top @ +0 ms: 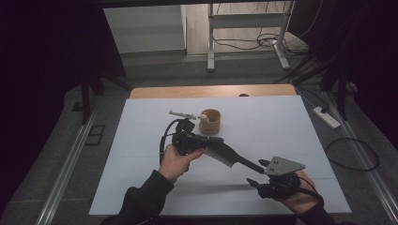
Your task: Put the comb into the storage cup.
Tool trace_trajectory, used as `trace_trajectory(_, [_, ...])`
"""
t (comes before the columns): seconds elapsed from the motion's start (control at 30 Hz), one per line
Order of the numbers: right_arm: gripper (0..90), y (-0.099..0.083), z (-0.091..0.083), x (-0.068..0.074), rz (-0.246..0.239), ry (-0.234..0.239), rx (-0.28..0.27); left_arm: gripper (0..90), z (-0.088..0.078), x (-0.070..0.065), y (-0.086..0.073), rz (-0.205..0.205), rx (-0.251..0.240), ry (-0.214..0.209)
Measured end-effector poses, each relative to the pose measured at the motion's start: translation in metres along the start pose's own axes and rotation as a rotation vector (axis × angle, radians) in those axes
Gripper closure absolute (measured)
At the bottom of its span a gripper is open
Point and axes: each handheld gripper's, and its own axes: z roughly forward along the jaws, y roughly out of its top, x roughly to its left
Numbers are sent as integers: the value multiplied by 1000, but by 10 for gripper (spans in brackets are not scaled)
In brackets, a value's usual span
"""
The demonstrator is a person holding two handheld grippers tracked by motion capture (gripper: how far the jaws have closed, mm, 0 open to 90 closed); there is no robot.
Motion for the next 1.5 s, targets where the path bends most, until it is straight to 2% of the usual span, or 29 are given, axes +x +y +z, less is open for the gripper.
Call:
trace_trajectory(0.27, [161,-4,3,-6,43,9,46,835,-7,2,0,10,-20,34])
trace_trajectory(0.5, [121,-7,4,-12,77,23,75,835,-9,3,-1,25,-16,81])
trace_trajectory(0.8, [90,-13,3,-18,107,40,107,835,-15,4,1,35,-28,112])
trace_trajectory(0.97, [45,-16,3,-18,108,41,133,835,-18,4,3,41,-33,130])
trace_trajectory(1.1, [5,-22,3,-21,130,46,158,835,-20,5,3,47,-32,143])
trace_trajectory(1.5, [0,-30,-6,-26,166,26,169,835,-28,10,11,57,-46,188])
